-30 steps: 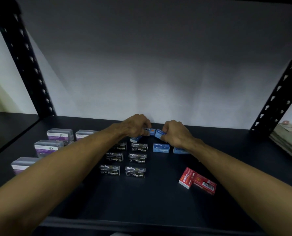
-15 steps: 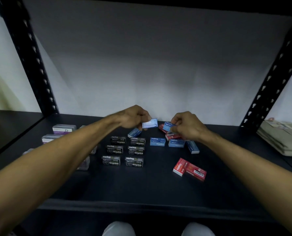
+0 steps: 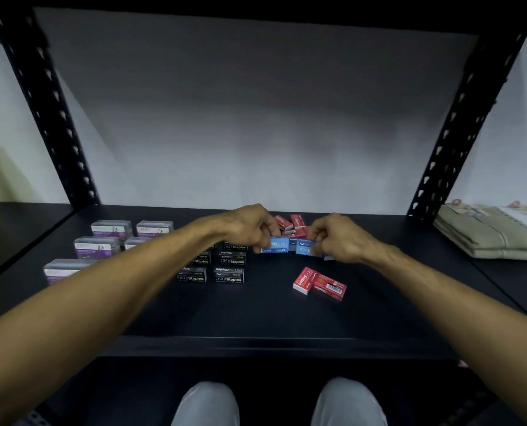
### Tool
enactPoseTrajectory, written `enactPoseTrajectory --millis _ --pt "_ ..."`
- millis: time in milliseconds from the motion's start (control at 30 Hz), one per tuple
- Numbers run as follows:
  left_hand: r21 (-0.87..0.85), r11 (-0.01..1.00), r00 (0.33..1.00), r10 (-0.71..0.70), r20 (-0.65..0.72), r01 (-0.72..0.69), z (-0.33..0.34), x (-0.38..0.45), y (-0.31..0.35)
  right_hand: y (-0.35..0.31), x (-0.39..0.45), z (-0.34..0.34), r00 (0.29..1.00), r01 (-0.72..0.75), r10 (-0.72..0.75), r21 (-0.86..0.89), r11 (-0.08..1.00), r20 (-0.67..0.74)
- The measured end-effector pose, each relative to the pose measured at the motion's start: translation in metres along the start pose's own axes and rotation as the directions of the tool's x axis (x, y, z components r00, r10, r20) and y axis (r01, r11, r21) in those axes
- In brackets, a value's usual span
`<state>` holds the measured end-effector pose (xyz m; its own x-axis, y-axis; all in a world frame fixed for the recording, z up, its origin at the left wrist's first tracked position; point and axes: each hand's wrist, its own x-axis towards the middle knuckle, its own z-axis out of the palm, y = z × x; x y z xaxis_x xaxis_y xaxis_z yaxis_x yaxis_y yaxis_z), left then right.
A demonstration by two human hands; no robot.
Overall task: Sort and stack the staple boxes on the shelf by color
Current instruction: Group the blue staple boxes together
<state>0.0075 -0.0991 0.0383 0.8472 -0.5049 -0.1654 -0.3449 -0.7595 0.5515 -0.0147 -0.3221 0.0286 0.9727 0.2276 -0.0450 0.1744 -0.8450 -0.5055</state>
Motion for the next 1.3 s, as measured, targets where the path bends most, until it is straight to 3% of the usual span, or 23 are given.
enactPoseTrajectory --millis 200,433,667,933,1300 --pt "0.242 0.970 0.998 0.035 -0.047 -0.023 0.025 0.003 0.008 0.012 0.002 0.015 0.998 -0.007 0.013 -0.092 0.996 0.061" --pt "0.323 0.946 0.998 0.035 -0.049 -0.018 0.030 0.008 0.007 0.016 0.004 0.013 0.996 0.015 -0.004 -0.127 0.992 0.087" --pt "0.316 0.946 0.997 0.075 -0.005 -0.069 0.035 0.014 0.012 0.022 0.003 0.013 0.994 0.030 -0.015 -0.148 0.989 0.104" --pt "0.150 0.986 0.984 0.098 -0.149 -0.075 0.029 0.011 0.008 0.022 0.000 0.012 0.995 0.034 -0.020 -0.149 0.988 0.097" --pt "0.162 0.985 0.988 0.077 -0.137 -0.055 0.030 0.005 -0.001 0.019 0.003 0.016 0.994 0.028 -0.013 -0.135 0.991 0.110"
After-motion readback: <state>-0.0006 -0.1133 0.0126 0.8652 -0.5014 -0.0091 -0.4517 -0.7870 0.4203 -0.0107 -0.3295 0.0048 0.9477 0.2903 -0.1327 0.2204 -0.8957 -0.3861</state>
